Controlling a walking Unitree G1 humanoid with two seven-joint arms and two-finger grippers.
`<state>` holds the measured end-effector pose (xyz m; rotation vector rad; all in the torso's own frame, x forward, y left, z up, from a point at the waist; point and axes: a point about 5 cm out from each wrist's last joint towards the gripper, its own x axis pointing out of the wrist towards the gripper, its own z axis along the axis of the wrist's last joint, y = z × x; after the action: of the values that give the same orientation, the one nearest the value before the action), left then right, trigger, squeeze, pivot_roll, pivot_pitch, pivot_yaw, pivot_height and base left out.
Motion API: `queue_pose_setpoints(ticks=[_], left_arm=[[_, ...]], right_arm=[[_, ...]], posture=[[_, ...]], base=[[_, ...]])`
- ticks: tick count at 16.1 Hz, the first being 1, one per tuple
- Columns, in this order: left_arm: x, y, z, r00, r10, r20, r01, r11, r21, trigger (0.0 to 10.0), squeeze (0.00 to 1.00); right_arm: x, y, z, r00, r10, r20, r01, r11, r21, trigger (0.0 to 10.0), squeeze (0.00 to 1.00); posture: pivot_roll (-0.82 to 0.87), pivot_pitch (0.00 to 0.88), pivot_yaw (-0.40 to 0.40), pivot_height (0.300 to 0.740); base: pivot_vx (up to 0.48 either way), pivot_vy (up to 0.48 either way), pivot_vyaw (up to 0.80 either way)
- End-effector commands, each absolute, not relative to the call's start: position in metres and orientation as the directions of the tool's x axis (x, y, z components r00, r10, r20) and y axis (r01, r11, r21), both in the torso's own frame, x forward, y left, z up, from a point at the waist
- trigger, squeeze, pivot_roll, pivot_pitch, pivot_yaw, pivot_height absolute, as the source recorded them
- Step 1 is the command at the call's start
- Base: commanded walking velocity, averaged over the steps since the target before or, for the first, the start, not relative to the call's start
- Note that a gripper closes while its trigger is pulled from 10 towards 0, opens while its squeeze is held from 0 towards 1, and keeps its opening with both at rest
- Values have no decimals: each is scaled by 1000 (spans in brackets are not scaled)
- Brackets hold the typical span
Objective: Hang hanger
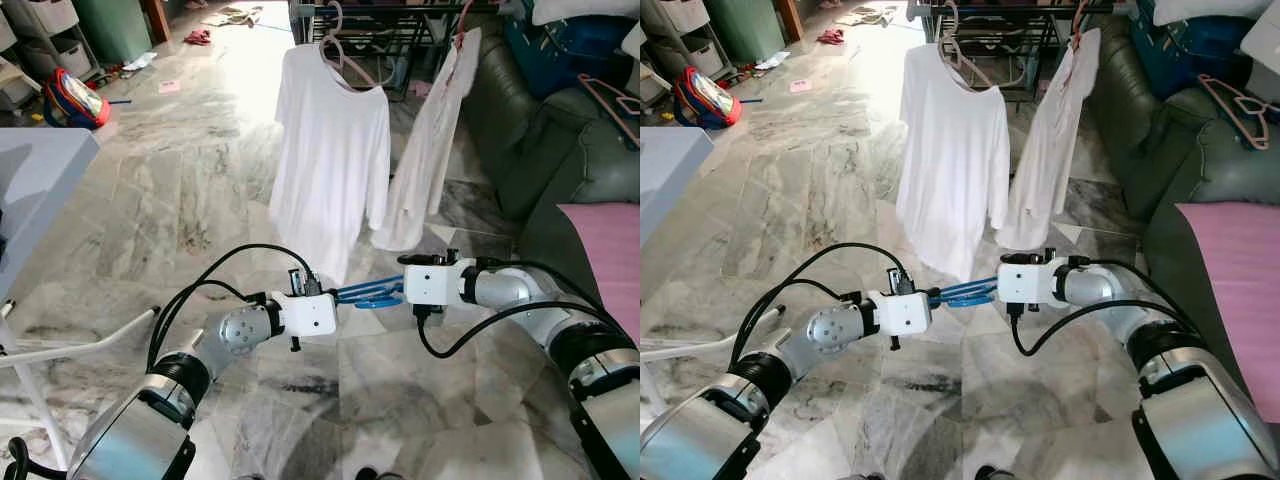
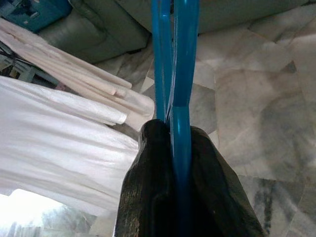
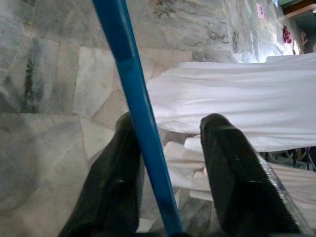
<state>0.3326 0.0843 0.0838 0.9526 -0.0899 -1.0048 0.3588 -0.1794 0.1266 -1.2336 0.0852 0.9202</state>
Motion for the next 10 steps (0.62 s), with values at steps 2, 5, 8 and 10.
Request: queue_pose_setpoints(ticks=[2, 5, 8, 10], left_arm=[[329, 83, 80, 541, -758, -365, 688, 149, 710, 10000, 0], [329, 83, 80, 542, -756, -366, 688, 149, 710, 10000, 0], [329, 82, 79, 542, -755, -369, 688, 147, 711, 10000, 0], [329, 82, 78, 542, -753, -373, 690, 144, 710, 10000, 0]], right_arm=[[359, -177, 127, 642, 557, -526, -646, 23, -763, 0, 0], [357, -180, 123, 629, 557, -542, -664, 23, -747, 0, 0], [356, -182, 123, 623, 562, -544, -672, 28, -740, 0, 0], [355, -182, 123, 619, 567, -543, -674, 30, -738, 0, 0]], posture=[[68, 158, 10, 740], [66, 157, 10, 740], [61, 157, 13, 740], [60, 157, 13, 740]], base=[[0, 0, 0], [0, 0, 0], [0, 0, 0], [0, 0, 0]])
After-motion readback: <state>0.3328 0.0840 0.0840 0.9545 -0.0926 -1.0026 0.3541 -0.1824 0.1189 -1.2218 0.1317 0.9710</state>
